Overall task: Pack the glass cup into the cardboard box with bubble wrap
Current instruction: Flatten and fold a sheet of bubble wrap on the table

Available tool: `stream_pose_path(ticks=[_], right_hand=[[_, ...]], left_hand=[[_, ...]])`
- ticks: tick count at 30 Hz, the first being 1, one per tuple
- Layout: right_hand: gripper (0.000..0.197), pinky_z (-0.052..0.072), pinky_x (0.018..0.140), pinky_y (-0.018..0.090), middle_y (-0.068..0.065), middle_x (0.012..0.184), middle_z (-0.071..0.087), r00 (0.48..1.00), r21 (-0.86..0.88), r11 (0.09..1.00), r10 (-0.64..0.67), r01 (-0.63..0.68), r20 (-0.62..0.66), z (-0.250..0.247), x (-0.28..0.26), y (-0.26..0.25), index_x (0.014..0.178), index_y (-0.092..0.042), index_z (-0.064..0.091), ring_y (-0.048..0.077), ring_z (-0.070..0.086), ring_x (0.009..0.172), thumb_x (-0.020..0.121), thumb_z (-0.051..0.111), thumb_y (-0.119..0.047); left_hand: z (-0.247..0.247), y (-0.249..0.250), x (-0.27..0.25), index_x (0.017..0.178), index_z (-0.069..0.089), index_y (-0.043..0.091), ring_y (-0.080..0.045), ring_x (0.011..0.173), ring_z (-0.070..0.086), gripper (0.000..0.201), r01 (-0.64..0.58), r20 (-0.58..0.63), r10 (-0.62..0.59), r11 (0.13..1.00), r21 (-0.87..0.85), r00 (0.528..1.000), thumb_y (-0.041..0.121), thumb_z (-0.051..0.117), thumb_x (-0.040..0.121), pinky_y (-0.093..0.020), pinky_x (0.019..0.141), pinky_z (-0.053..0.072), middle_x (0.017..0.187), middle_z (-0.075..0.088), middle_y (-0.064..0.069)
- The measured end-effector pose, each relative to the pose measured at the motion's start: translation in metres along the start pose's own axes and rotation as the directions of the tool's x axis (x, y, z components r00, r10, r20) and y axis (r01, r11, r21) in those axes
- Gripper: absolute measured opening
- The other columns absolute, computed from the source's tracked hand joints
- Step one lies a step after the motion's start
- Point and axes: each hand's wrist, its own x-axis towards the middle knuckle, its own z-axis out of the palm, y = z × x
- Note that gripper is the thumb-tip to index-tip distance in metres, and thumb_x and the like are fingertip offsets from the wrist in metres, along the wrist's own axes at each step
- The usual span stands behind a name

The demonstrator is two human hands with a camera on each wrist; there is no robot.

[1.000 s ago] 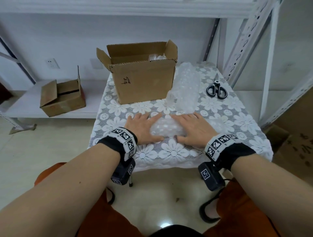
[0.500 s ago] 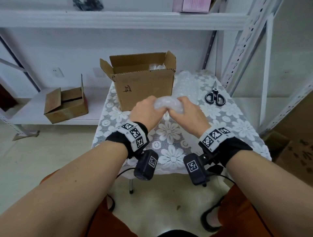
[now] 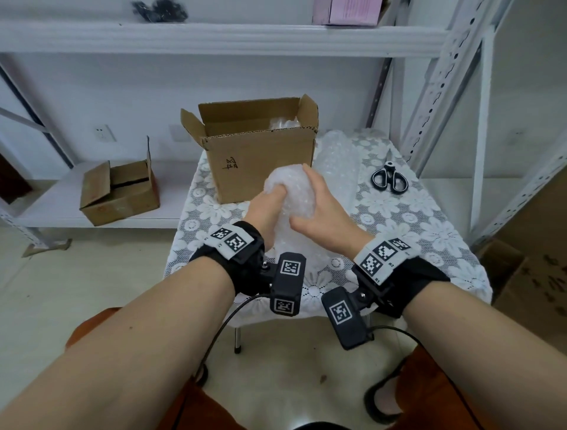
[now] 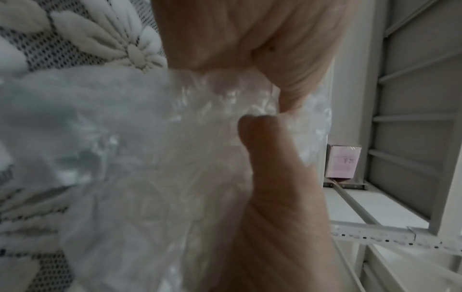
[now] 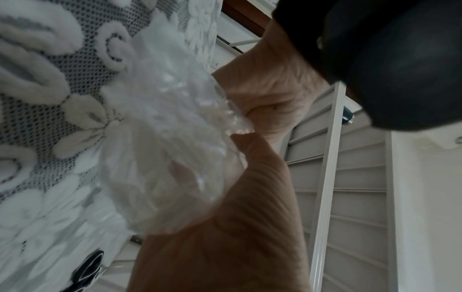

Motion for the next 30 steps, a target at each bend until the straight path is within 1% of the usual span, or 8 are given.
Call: stream_pose_path(ticks=[4, 6, 9, 12, 18, 21, 27, 30], right_hand=[[0.095, 0.035, 0.11, 0.042, 0.002, 0.155, 0.021, 0.993, -0.034, 0.998, 0.056, -0.06, -0.109, -0.006, 0.006, 0.011, 0.151, -0.025, 0.008, 0.019, 0.03, 0.139, 0.075, 0.065, -0.018], [0.095, 0.034, 0.112, 0.043, 0.005, 0.154, 0.023, 0.974, 0.011, 0.997, 0.083, -0.082, -0.21, -0.006, 0.008, 0.013, 0.15, -0.027, 0.006, 0.021, 0.031, 0.139, 0.076, 0.065, -0.023], [0.077, 0.022, 0.115, 0.029, 0.006, 0.155, 0.019, 0.951, 0.058, 0.998, 0.008, 0.011, -0.308, 0.0, 0.005, 0.01, 0.151, -0.02, 0.007, 0.01, 0.021, 0.14, 0.09, 0.053, -0.03], [0.054, 0.016, 0.109, 0.01, 0.006, 0.153, 0.026, 0.937, -0.04, 0.99, -0.144, 0.138, -0.319, 0.005, 0.0, 0.004, 0.15, -0.011, 0.02, -0.004, 0.022, 0.13, 0.099, 0.03, -0.024], [0.059, 0.009, 0.117, 0.02, 0.005, 0.159, 0.01, 0.939, -0.263, 0.938, -0.282, 0.227, -0.195, 0.004, 0.0, 0.013, 0.152, -0.01, 0.003, -0.005, 0.007, 0.138, 0.099, 0.029, -0.016], [0.068, 0.013, 0.118, 0.024, 0.0, 0.16, 0.004, 0.959, -0.185, 0.949, -0.273, 0.256, -0.078, 0.007, -0.003, 0.013, 0.152, -0.016, -0.006, 0.001, 0.008, 0.143, 0.099, 0.037, -0.019], [0.114, 0.018, 0.114, 0.033, -0.009, 0.158, 0.005, 0.976, 0.085, 0.993, 0.096, -0.081, -0.194, 0.001, 0.0, 0.011, 0.15, -0.034, 0.0, 0.01, 0.014, 0.142, 0.069, 0.078, -0.048], [0.124, 0.031, 0.112, 0.047, 0.001, 0.157, 0.015, 0.952, 0.446, 0.851, 0.306, -0.279, 0.012, -0.004, 0.001, 0.013, 0.148, -0.042, 0.004, 0.022, 0.03, 0.139, 0.057, 0.088, -0.04]], left_hand=[[-0.009, 0.002, -0.006, 0.128, 0.052, 0.001, -0.034, 0.104, 0.06, 0.05, 0.114, 0.355, -0.035, 0.972, -0.205, 0.934, 0.011, 0.044, 0.08, -0.048, 0.095, 0.045, 0.117, 0.062, -0.02], [-0.009, -0.003, -0.006, 0.137, 0.044, 0.009, -0.035, 0.111, 0.058, 0.059, 0.073, 0.444, -0.025, 0.993, -0.091, 0.896, 0.002, 0.044, 0.078, -0.052, 0.095, 0.045, 0.128, 0.058, -0.019], [-0.001, -0.013, -0.005, 0.135, 0.04, 0.026, -0.032, 0.113, 0.061, 0.055, -0.001, 0.381, -0.042, 0.994, 0.111, 0.924, -0.005, 0.043, 0.091, -0.061, 0.089, 0.049, 0.127, 0.062, -0.008], [0.003, -0.015, -0.003, 0.13, 0.048, 0.015, -0.035, 0.112, 0.061, 0.048, 0.002, 0.365, 0.013, 0.999, -0.042, 0.931, -0.009, 0.04, 0.089, -0.064, 0.092, 0.045, 0.125, 0.062, -0.015], [-0.004, -0.006, -0.017, 0.136, 0.049, 0.019, -0.03, 0.127, 0.051, 0.049, 0.082, 0.574, 0.051, 0.976, -0.204, 0.817, 0.035, 0.058, 0.09, -0.063, 0.101, 0.036, 0.137, 0.055, -0.01], [0.001, -0.007, -0.015, 0.14, 0.045, 0.017, -0.032, 0.125, 0.054, 0.064, 0.071, 0.45, 0.056, 0.963, -0.261, 0.891, 0.028, 0.072, 0.082, -0.059, 0.1, 0.042, 0.134, 0.057, -0.013], [-0.006, -0.002, -0.028, 0.103, 0.065, 0.002, -0.031, 0.09, 0.072, 0.024, 0.211, 0.371, -0.004, 0.829, -0.518, 0.928, 0.023, 0.058, 0.093, -0.04, 0.072, 0.059, 0.102, 0.072, -0.02], [-0.009, 0.0, -0.027, 0.113, 0.061, 0.0, -0.036, 0.092, 0.07, 0.039, 0.227, 0.346, -0.026, 0.8, -0.555, 0.938, 0.033, 0.061, 0.091, -0.046, 0.067, 0.059, 0.109, 0.068, -0.025]])
